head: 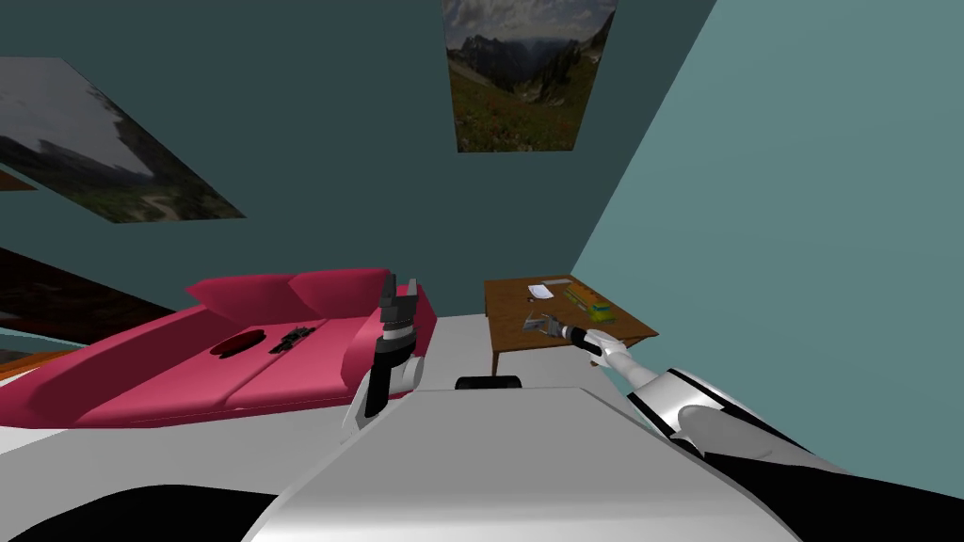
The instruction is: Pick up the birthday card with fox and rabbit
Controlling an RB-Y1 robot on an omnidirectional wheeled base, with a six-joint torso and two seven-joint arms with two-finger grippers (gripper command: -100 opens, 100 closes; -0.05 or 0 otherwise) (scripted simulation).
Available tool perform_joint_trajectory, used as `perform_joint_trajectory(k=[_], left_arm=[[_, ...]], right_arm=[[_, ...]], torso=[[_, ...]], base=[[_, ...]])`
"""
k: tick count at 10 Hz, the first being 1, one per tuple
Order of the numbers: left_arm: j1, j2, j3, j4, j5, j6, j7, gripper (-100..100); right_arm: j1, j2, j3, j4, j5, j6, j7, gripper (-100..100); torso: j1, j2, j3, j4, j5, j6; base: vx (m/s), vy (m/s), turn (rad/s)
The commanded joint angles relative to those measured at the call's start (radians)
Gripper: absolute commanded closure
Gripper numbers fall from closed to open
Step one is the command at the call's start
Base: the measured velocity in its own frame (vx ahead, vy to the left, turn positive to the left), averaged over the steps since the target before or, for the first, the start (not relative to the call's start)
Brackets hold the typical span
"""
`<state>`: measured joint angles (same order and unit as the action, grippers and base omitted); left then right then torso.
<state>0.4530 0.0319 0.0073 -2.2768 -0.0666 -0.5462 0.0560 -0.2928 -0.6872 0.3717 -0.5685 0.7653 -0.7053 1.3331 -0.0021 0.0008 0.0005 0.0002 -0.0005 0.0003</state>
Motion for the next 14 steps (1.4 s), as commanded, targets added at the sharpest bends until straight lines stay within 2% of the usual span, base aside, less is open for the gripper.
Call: perform_joint_trajectory(k=[1,3,4,6,7,8,9,10,11,12,13,14], left_arm=[[0.000,0.000,0.000,0.000,0.000,0.000,0.000,0],[0.000,0.000,0.000,0.000,0.000,0.000,0.000,0],[0.000,0.000,0.000,0.000,0.000,0.000,0.000,0],[0.000,0.000,0.000,0.000,0.000,0.000,0.000,0],[0.000,0.000,0.000,0.000,0.000,0.000,0.000,0],[0.000,0.000,0.000,0.000,0.000,0.000,0.000,0],[0.000,0.000,0.000,0.000,0.000,0.000,0.000,0],[0.000,0.000,0.000,0.000,0.000,0.000,0.000,0],[0.000,0.000,0.000,0.000,0.000,0.000,0.000,0],[0.000,0.000,0.000,0.000,0.000,0.000,0.000,0],[0.000,0.000,0.000,0.000,0.000,0.000,0.000,0],[0.000,0.000,0.000,0.000,0.000,0.000,0.000,0]], right_arm=[[-0.017,0.023,0.043,-0.033,0.008,0.050,-0.046,-100],[-0.017,0.023,0.043,-0.033,0.008,0.083,-0.046,-100],[-0.036,0.046,0.085,-0.058,0.017,0.118,-0.089,-100],[-0.036,0.046,0.085,-0.058,0.017,0.156,-0.090,-100],[-0.055,0.070,0.128,-0.083,0.025,0.183,-0.130,-100],[-0.055,0.070,0.128,-0.083,0.025,0.231,-0.134,-100],[-0.055,0.070,0.128,-0.103,0.025,0.233,-0.134,-100],[-0.055,0.070,0.128,-0.083,0.025,0.233,-0.134,-100],[-0.074,0.093,0.170,-0.107,0.033,0.281,-0.177,-100],[-0.074,0.093,0.170,-0.107,0.033,0.308,-0.177,-100],[-0.092,0.116,0.212,-0.132,0.041,0.345,-0.221,-100],[-0.092,0.116,0.212,-0.132,0.041,0.368,-0.221,-100]], torso=[[0.000,0.000,0.000,0.000,0.000,0.000],[-0.005,0.002,0.001,0.000,-0.001,0.000],[-0.002,0.001,0.001,0.000,0.000,0.000],[-0.004,0.002,0.001,0.000,-0.001,0.000],[-0.002,0.001,0.001,0.000,0.000,0.000],[-0.005,0.003,0.001,0.000,-0.001,0.000],[-0.005,0.002,0.001,0.001,-0.001,0.000],[-0.002,0.000,0.000,0.000,0.000,0.000],[0.000,-0.001,-0.001,0.000,0.000,0.000],[-0.003,0.001,0.001,0.000,0.000,0.000],[-0.005,0.002,0.001,0.000,-0.001,0.000],[-0.006,0.003,0.002,0.001,-0.001,0.000]], base=[[-0.036,-0.094,0.128],[-0.039,-0.082,0.034],[-0.052,-0.093,0.092],[-0.035,-0.079,0.043],[-0.061,-0.105,0.085],[-0.055,-0.110,0.090],[-0.014,-0.058,0.002],[0.007,-0.011,-0.012],[-0.044,-0.090,0.144],[-0.061,-0.113,0.023],[-0.070,-0.138,0.126],[-0.054,-0.129,0.085]])
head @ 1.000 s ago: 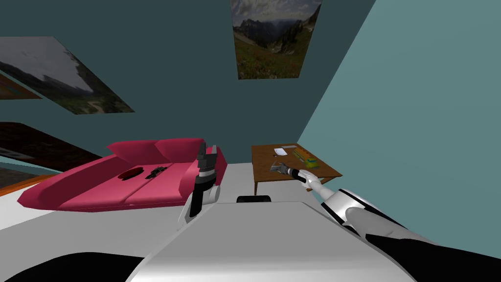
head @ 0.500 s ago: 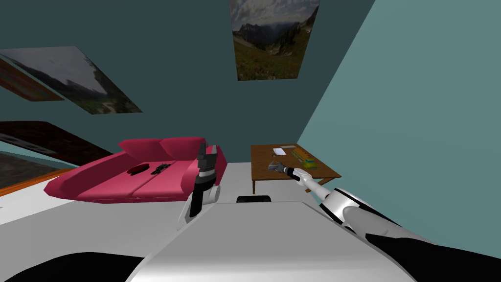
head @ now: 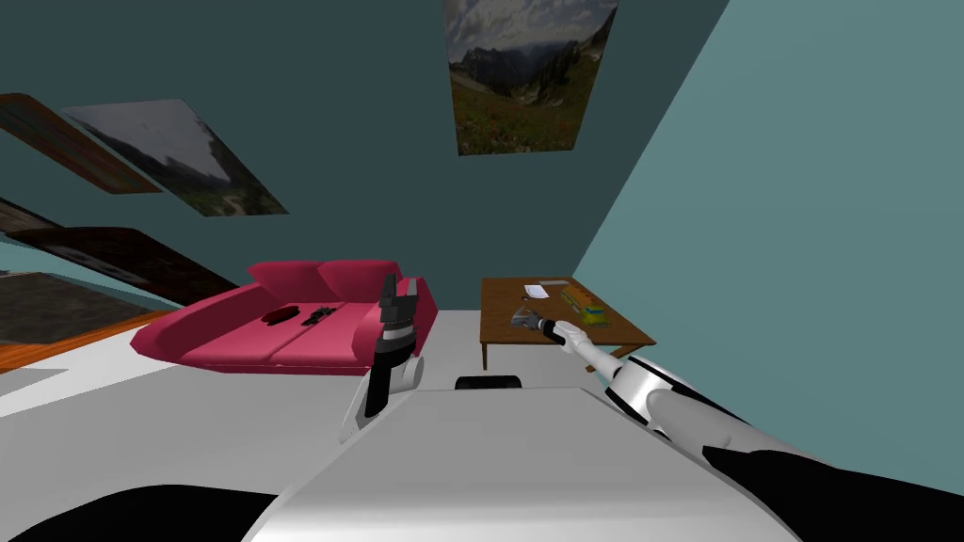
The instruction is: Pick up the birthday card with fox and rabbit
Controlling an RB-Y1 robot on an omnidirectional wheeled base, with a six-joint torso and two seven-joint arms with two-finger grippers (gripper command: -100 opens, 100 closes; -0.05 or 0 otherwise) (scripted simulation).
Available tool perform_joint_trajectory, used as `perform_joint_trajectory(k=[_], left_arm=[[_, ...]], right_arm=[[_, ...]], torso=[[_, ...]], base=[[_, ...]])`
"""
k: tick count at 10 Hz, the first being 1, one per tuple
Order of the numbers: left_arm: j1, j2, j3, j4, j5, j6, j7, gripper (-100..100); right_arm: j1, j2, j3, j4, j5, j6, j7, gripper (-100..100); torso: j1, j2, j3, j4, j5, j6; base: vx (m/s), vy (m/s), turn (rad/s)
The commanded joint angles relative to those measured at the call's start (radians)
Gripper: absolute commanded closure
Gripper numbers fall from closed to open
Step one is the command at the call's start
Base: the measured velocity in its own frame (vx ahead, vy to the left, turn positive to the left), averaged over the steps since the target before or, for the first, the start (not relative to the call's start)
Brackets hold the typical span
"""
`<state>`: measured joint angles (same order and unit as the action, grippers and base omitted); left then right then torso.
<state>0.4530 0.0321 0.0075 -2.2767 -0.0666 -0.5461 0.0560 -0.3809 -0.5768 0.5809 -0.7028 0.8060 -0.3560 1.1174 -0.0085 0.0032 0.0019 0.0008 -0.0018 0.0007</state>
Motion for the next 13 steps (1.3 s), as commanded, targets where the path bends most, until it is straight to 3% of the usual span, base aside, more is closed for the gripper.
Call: perform_joint_trajectory(k=[1,2,5,6,8,9,11,12,13], left_arm=[[0.000,0.000,0.000,0.000,0.000,0.000,0.000,0],[0.000,0.000,0.000,0.000,0.000,0.000,0.000,0],[0.000,0.000,0.000,0.000,0.000,0.000,0.000,0],[0.000,0.000,0.000,0.000,0.000,0.000,0.000,0],[0.000,0.000,0.000,0.000,0.000,0.000,0.000,0],[0.000,0.000,0.000,0.000,0.000,0.000,0.000,0],[0.000,0.000,0.000,0.000,0.000,0.000,0.000,0],[0.000,0.000,0.000,0.000,0.000,0.000,0.000,0],[0.000,0.000,0.000,0.000,0.000,0.000,0.000,0]], right_arm=[[-0.004,0.006,0.003,0.002,0.000,0.034,-0.005,-100],[-0.023,0.029,0.046,-0.022,0.009,0.072,-0.049,-100],[-0.023,0.029,0.046,-0.022,0.009,0.109,-0.049,-100],[-0.042,0.053,0.088,-0.047,0.017,0.150,-0.093,-100],[-0.042,0.053,0.088,-0.047,0.017,0.184,-0.093,-100],[-0.061,0.076,0.130,-0.072,0.025,0.216,-0.135,-100],[-0.061,0.076,0.130,-0.072,0.025,0.259,-0.136,-100],[-0.080,0.100,0.173,-0.096,0.033,0.292,-0.180,-100],[-0.080,0.100,0.173,-0.096,0.033,0.308,-0.180,-100]], torso=[[0.000,0.000,0.000,0.000,0.000,0.000],[0.003,-0.001,-0.001,0.000,0.001,0.000],[0.005,-0.002,-0.001,-0.001,0.000,-0.001],[0.007,-0.004,-0.002,-0.001,0.001,-0.001],[0.002,-0.002,-0.001,-0.001,0.000,-0.001],[0.005,-0.002,-0.002,-0.001,0.000,-0.001],[0.003,-0.001,-0.001,0.000,0.000,-0.001],[0.005,-0.002,-0.001,-0.001,0.000,-0.001],[0.004,-0.003,-0.002,-0.001,0.000,-0.001]], base=[[-0.024,-0.059,-0.006],[-0.050,-0.097,0.101],[-0.032,-0.051,0.020],[-0.031,-0.084,0.080],[-0.044,-0.082,0.058],[-0.060,-0.090,0.103],[-0.050,-0.074,0.035],[-0.039,-0.085,0.114],[-0.052,-0.100,0.080]])
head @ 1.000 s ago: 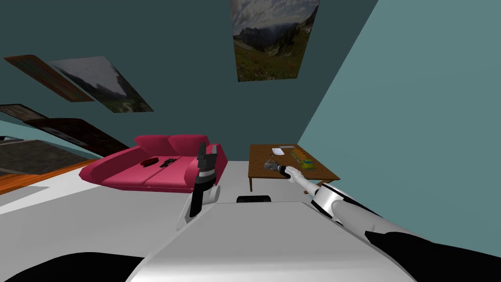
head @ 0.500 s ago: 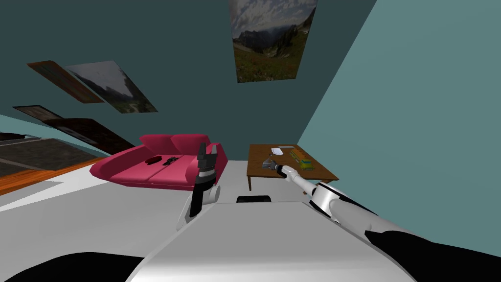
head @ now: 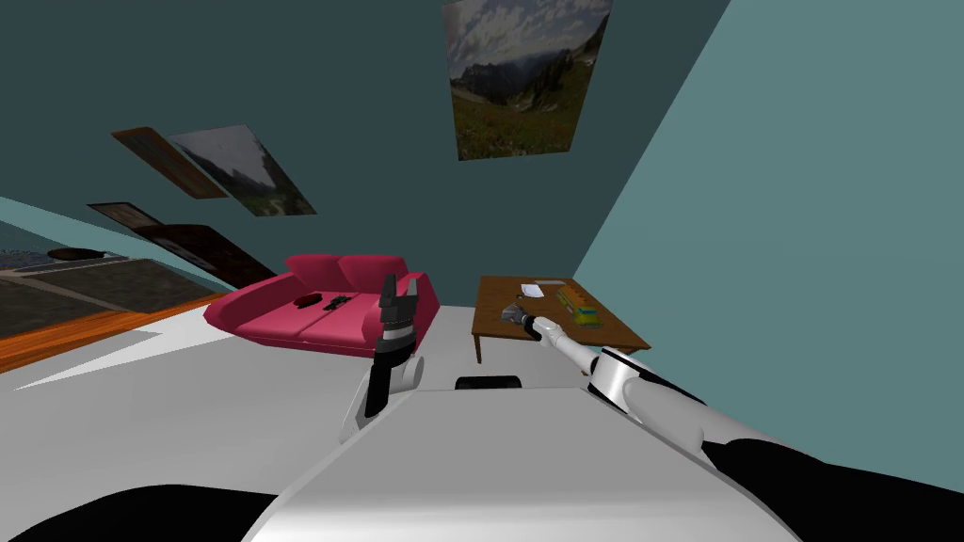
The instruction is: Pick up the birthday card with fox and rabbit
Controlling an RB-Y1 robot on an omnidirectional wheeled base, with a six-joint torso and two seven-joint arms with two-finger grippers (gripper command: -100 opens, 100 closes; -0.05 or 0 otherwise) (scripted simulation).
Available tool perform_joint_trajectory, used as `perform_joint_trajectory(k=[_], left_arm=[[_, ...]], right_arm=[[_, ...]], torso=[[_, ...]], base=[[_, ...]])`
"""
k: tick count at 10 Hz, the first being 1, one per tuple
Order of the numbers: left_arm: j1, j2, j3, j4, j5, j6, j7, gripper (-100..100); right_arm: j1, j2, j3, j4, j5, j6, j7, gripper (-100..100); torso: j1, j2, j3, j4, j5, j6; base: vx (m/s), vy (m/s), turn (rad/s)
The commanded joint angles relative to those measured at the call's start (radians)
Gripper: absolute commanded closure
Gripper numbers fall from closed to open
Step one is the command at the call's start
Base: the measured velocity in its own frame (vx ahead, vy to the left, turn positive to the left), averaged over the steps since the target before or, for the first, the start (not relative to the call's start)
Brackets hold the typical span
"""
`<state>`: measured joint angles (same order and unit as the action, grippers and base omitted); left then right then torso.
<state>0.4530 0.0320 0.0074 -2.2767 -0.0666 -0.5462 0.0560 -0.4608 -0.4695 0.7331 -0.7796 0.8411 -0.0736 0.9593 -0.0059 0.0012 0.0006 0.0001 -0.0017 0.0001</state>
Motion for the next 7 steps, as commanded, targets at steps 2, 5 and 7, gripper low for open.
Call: perform_joint_trajectory(k=[2,5,7], left_arm=[[0.000,0.000,0.000,0.000,0.000,0.000,0.000,0],[0.000,0.000,0.000,0.000,0.000,0.000,0.000,0],[0.000,0.000,0.000,0.000,0.000,0.000,0.000,0]], right_arm=[[0.001,-0.007,0.015,-0.016,-0.002,0.029,-0.016,-100],[-0.001,-0.010,0.014,-0.018,-0.001,0.035,-0.017,100],[0.000,-0.010,0.015,-0.018,-0.001,0.035,-0.017,100]], torso=[[0.001,0.000,0.000,0.000,0.000,0.000],[0.005,-0.003,-0.003,-0.003,-0.001,0.000],[0.005,-0.005,-0.004,-0.003,-0.001,0.000]], base=[[-0.029,-0.041,-0.007],[0.001,-0.004,0.000],[0.000,0.000,0.000]])
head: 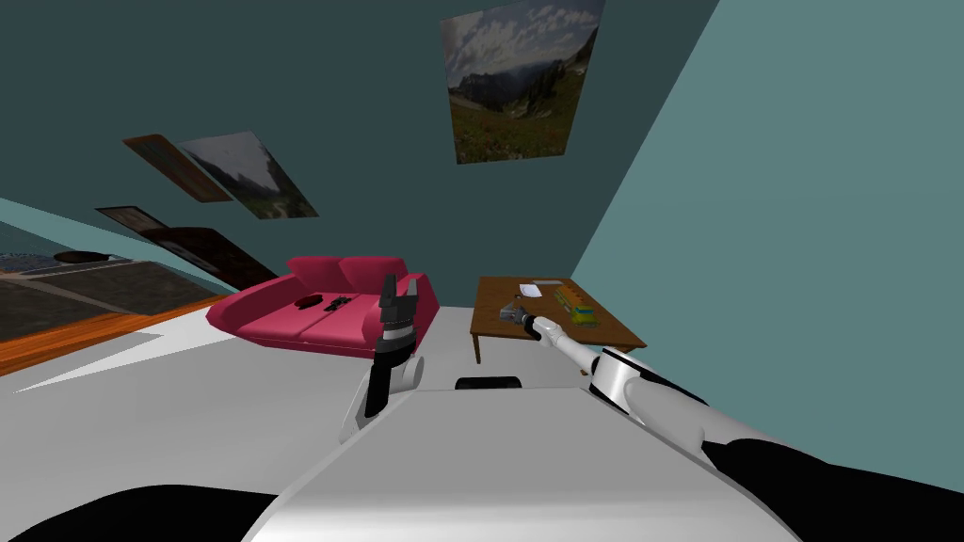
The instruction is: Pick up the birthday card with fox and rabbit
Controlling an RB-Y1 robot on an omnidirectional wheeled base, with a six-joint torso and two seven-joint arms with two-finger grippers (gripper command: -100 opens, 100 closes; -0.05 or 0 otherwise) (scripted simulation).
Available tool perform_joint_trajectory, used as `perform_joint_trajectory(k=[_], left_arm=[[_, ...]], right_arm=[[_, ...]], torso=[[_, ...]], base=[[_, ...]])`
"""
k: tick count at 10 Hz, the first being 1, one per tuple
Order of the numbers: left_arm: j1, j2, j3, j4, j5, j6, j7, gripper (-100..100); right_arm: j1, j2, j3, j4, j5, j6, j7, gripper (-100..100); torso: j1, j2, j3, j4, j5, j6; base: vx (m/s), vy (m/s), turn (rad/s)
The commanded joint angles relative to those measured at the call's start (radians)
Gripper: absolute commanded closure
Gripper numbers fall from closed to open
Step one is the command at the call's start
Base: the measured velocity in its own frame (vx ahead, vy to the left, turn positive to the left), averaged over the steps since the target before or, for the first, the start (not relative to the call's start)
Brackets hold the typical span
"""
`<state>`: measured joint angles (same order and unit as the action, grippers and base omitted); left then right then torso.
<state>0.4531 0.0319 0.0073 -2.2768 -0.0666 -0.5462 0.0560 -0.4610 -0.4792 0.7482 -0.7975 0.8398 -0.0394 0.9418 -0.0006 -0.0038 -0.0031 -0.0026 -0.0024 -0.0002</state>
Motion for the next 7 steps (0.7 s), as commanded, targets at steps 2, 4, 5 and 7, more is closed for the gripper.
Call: perform_joint_trajectory(k=[2,4,5,7], left_arm=[[0.000,0.000,0.000,0.000,0.000,0.000,0.000,0],[0.000,0.000,0.000,0.000,0.000,0.000,0.000,0],[0.000,0.000,0.000,0.000,0.000,0.000,0.000,0],[0.000,0.000,0.000,0.000,0.000,0.000,0.000,0]], right_arm=[[0.019,-0.021,-0.037,0.023,-0.009,-0.050,0.039,100],[0.038,-0.045,-0.075,0.048,-0.017,-0.090,0.079,100],[0.038,-0.045,-0.079,0.048,-0.017,-0.113,0.083,100],[0.057,-0.068,-0.122,0.072,-0.025,-0.168,0.127,100]], torso=[[0.000,0.000,0.000,0.000,0.000,0.000],[0.006,-0.007,-0.004,-0.002,0.001,0.000],[0.007,-0.009,-0.006,-0.004,0.002,0.002],[0.001,-0.010,-0.007,-0.004,-0.001,0.000]], base=[[0.032,0.054,-0.056],[0.080,0.150,-0.102],[0.063,0.126,-0.082],[0.036,0.057,-0.039]])
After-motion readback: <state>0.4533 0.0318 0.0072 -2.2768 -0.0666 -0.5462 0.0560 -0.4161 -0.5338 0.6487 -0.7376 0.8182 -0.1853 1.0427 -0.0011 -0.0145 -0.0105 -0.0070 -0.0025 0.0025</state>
